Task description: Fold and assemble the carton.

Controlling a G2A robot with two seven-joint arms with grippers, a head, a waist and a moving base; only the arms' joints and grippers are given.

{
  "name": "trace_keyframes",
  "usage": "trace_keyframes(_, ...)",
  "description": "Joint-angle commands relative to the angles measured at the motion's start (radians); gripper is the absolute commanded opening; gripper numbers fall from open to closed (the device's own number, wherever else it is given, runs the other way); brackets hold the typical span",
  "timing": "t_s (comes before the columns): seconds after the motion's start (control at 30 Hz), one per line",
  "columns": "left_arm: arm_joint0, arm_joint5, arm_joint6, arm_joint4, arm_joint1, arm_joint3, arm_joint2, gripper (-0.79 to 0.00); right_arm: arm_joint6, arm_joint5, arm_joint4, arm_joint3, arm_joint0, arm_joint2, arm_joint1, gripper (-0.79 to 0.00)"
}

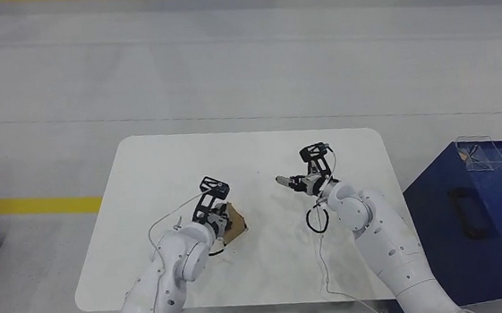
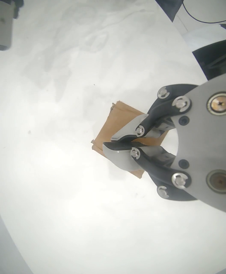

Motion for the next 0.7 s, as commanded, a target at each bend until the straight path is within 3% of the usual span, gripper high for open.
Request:
trace_keyframes(0.0,-0.001,0.014,0.02,0.017,-0.002,-0.01,0.008,-0.785,0.0,0.0,0.0,0.0,0.0,0.0,0.0,0.0)
trace_keyframes(0.17,0.022,0.021,0.053,-0.006,-0.002,-0.057,-0.004,-0.785,0.0,0.0,0.0,0.0,0.0,0.0,0.0,0.0)
trace_keyframes(0.33,0.009,0.026,0.02,0.01,-0.005,-0.017,0.014,-0.785,0.0,0.0,0.0,0.0,0.0,0.0,0.0,0.0)
trace_keyframes(0.53,0.011,0.038,0.055,-0.02,-0.009,-0.043,0.011,-0.785,0.0,0.0,0.0,0.0,0.0,0.0,0.0,0.0)
trace_keyframes(0.67,0.008,0.032,0.004,0.002,-0.009,-0.023,0.021,-0.785,0.0,0.0,0.0,0.0,0.0,0.0,0.0,0.0)
